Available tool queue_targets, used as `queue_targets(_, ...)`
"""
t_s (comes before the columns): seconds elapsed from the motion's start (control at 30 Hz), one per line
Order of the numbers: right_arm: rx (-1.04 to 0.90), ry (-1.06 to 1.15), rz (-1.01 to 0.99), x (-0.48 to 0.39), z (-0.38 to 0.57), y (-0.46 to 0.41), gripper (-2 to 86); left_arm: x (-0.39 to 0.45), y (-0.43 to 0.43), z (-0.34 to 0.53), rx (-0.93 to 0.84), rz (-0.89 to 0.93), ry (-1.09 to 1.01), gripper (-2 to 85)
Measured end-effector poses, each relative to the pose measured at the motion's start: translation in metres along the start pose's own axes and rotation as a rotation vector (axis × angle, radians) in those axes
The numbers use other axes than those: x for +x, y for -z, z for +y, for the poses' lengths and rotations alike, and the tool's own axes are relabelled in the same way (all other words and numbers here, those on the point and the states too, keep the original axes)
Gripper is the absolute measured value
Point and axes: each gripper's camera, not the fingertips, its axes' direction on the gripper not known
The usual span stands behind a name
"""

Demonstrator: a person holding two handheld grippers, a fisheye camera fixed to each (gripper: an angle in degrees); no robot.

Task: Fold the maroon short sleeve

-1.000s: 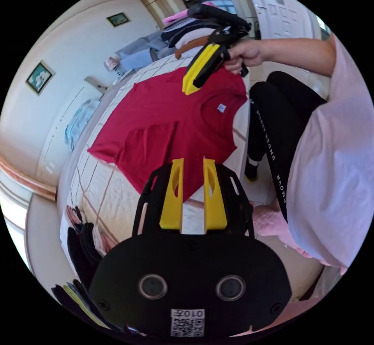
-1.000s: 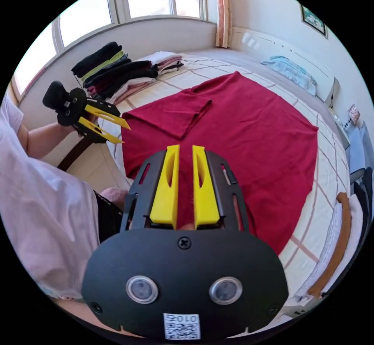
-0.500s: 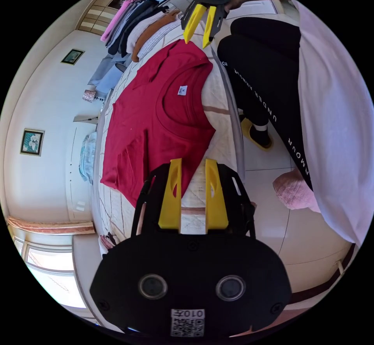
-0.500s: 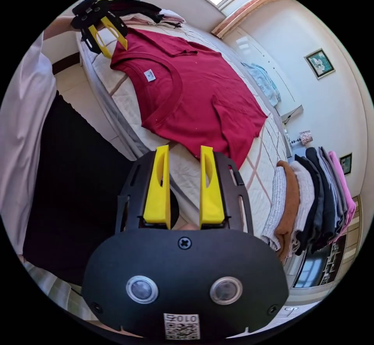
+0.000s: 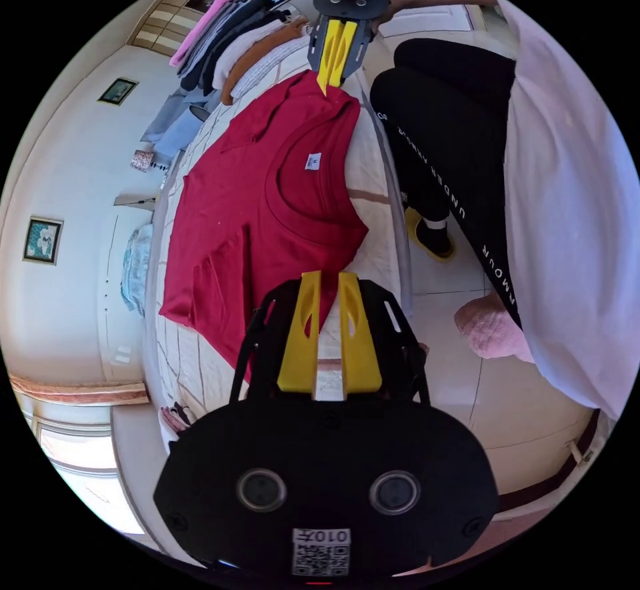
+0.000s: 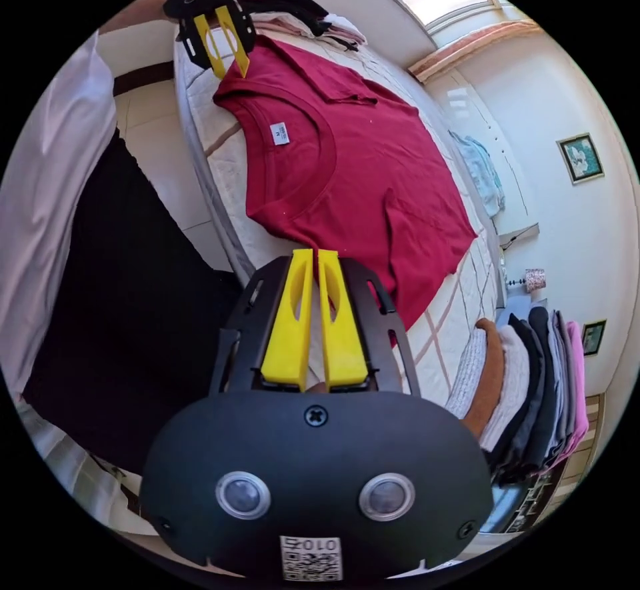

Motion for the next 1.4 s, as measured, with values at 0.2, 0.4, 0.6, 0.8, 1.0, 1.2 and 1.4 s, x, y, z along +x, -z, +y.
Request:
queue_targets(0.2,0.041,-0.12,-0.303,0.086,0.006,0.001,2.7,-0.115,-0.003,0.029,0.086,0.38,0.161,0.0)
queue_targets(0.4,-0.028,-0.304,-0.426,0.185,-0.005,-0.044,3.2,-0.248,-0.046,0.059,0.132,0.542,0.422,0.0)
queue_targets(0.6,-0.043,-0.371,-0.642,0.23,0.003,-0.097,3.3,-0.265,-0.096,0.059,0.035,0.597,0.395,0.5)
queue_targets(0.8,-0.004,-0.369,-0.691,0.25,0.019,-0.1,3.6,-0.268,-0.086,0.088,0.076,0.619,0.456,3.1)
queue_targets(1.0,0.03,-0.31,-0.748,0.259,0.024,-0.098,4.2,-0.263,-0.086,0.098,0.058,0.53,0.504,3.0)
queue_targets(1.2,0.036,-0.26,-0.769,0.26,0.032,-0.086,7.2,-0.264,-0.076,0.103,0.08,0.503,0.492,0.5)
queue_targets(1.4,-0.012,-0.201,-0.518,0.224,0.032,-0.068,4.6,-0.259,-0.063,0.098,0.063,0.419,0.476,-0.1)
